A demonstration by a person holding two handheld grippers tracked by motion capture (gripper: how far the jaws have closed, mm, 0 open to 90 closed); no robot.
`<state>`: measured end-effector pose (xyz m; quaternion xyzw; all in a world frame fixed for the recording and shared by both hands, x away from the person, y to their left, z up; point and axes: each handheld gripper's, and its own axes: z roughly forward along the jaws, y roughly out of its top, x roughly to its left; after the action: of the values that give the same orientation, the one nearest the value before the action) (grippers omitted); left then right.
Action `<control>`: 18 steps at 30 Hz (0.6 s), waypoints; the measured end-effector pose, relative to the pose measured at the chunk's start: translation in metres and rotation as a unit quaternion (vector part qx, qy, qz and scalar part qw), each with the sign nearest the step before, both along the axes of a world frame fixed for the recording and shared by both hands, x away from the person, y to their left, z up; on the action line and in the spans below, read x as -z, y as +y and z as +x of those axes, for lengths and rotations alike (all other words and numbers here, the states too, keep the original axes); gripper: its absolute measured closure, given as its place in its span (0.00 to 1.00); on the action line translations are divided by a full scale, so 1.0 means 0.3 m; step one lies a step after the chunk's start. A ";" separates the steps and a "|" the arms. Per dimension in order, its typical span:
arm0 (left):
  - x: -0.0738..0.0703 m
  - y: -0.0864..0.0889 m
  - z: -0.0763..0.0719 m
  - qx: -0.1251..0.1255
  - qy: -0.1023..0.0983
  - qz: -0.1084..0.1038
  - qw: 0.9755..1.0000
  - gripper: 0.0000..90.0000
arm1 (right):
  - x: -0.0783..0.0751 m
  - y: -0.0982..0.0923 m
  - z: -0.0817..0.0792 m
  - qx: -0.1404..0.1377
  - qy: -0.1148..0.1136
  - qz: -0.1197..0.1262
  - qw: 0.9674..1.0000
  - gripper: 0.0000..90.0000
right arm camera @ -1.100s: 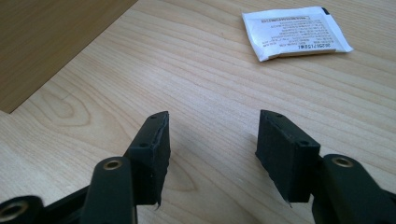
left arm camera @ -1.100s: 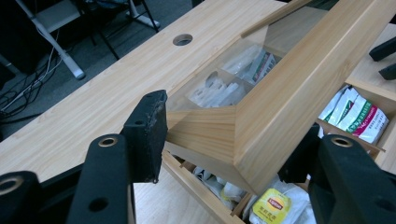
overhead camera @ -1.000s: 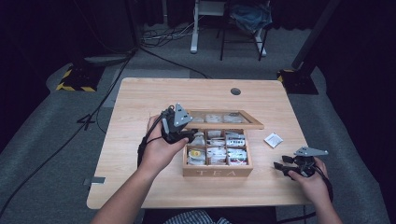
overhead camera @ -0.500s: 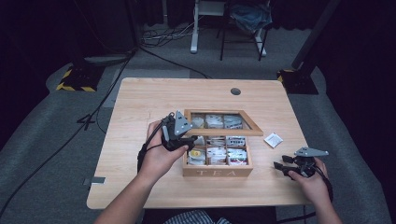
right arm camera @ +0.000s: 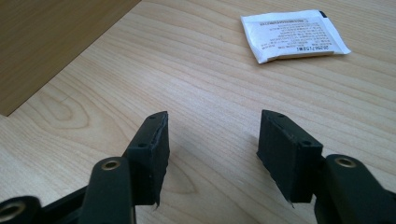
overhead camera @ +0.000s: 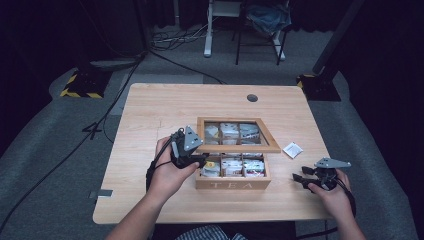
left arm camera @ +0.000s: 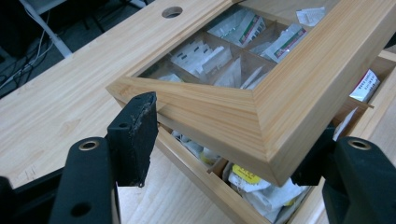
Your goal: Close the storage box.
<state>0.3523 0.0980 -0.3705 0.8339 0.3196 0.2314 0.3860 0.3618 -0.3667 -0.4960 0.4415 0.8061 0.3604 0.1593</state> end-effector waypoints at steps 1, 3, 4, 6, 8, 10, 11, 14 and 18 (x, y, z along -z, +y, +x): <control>0.003 0.000 -0.003 -0.002 0.002 -0.003 1.000 0.41 | 0.000 0.000 0.000 -0.001 -0.001 -0.001 1.000 0.49; 0.010 0.003 -0.007 -0.002 0.006 -0.004 1.000 0.41 | 0.000 0.000 0.000 -0.001 -0.001 0.000 1.000 0.49; 0.013 0.004 -0.008 -0.002 0.008 -0.001 1.000 0.40 | 0.000 0.000 0.000 0.000 0.000 0.001 1.000 0.49; 0.020 0.005 -0.011 -0.002 0.011 -0.004 1.000 0.40 | 0.001 0.000 0.000 -0.001 0.000 0.002 1.000 0.49; 0.025 0.006 -0.014 -0.003 0.014 -0.002 1.000 0.40 | 0.001 0.002 -0.001 0.001 0.000 0.001 1.000 0.49; 0.029 0.007 -0.018 -0.004 0.014 0.003 1.000 0.41 | 0.001 0.003 -0.001 0.002 0.000 0.001 1.000 0.49; 0.031 0.007 -0.019 -0.005 0.015 0.004 1.000 0.41 | 0.000 0.004 -0.001 0.002 0.000 0.002 1.000 0.49; 0.041 0.009 -0.024 -0.006 0.019 0.001 1.000 0.41 | 0.001 0.003 -0.001 0.001 -0.001 0.001 1.000 0.49; 0.054 0.016 -0.026 -0.007 0.030 -0.014 0.999 0.42 | 0.002 0.004 -0.002 0.001 -0.001 0.003 1.000 0.48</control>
<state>0.3444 0.1029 -0.3869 0.8326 0.3402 0.2046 0.3863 0.3613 -0.3654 -0.4965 0.4424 0.8045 0.3631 0.1591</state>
